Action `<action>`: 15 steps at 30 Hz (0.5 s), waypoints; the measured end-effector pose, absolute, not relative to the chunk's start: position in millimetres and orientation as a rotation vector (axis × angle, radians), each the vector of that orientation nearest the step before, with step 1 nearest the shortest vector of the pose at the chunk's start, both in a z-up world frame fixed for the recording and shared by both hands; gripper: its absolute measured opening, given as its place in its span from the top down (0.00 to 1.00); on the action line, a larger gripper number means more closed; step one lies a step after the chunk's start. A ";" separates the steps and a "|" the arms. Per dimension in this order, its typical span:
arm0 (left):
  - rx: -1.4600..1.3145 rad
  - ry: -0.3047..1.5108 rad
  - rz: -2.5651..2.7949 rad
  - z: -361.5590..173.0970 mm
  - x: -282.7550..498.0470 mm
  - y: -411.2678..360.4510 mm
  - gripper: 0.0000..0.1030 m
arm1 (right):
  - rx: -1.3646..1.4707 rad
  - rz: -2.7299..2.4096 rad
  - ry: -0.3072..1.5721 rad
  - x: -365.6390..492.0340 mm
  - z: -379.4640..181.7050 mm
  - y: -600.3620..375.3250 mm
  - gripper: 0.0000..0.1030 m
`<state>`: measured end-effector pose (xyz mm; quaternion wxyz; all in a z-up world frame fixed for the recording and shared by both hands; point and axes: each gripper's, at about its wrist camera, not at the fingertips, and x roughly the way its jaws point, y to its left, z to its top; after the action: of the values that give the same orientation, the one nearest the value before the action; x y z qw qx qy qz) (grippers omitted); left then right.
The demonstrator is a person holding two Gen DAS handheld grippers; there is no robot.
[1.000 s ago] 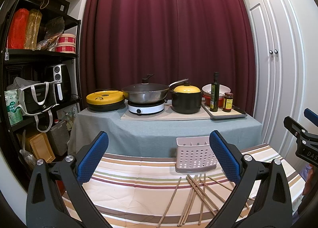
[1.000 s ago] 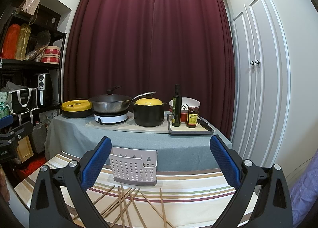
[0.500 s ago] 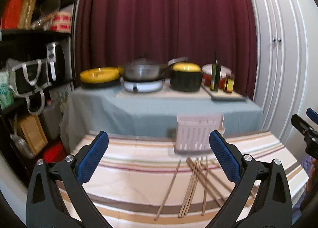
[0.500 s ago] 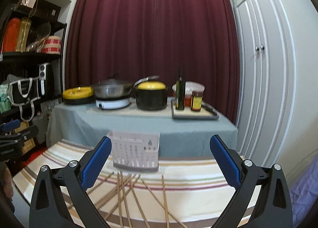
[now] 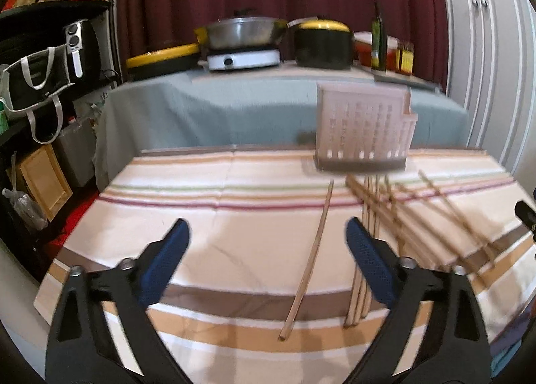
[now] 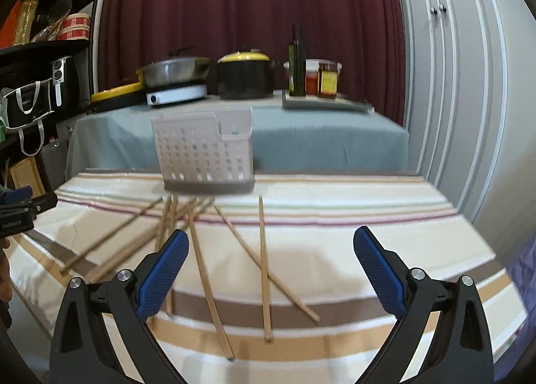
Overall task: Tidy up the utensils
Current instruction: 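Grasp a wooden chopstick with the left gripper while the right gripper grasps another chopstick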
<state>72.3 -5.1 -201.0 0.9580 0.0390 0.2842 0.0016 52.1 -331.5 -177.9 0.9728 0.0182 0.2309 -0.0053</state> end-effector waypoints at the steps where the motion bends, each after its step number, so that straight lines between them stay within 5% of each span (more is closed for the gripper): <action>1: 0.087 0.588 0.001 -208.5 72.4 -5.8 0.21 | 0.040 -0.005 0.473 52.4 -184.2 -331.6 0.17; 2: 0.094 0.602 -0.002 -216.6 72.8 -6.3 0.21 | 0.041 0.003 0.481 52.7 -191.0 -332.6 0.35; 4: 0.102 0.622 -0.002 -230.4 72.8 -6.3 0.25 | 0.043 0.017 0.513 56.3 -202.1 -334.4 0.50; 15: 0.119 0.638 -0.005 -265.9 66.2 -6.0 0.38 | 0.060 0.073 0.570 51.6 -244.5 -339.2 0.72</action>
<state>66.2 -6.0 -265.9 0.9479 0.0584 0.3133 -0.0023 51.6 -339.2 -244.5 0.9585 0.0294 0.2811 0.0362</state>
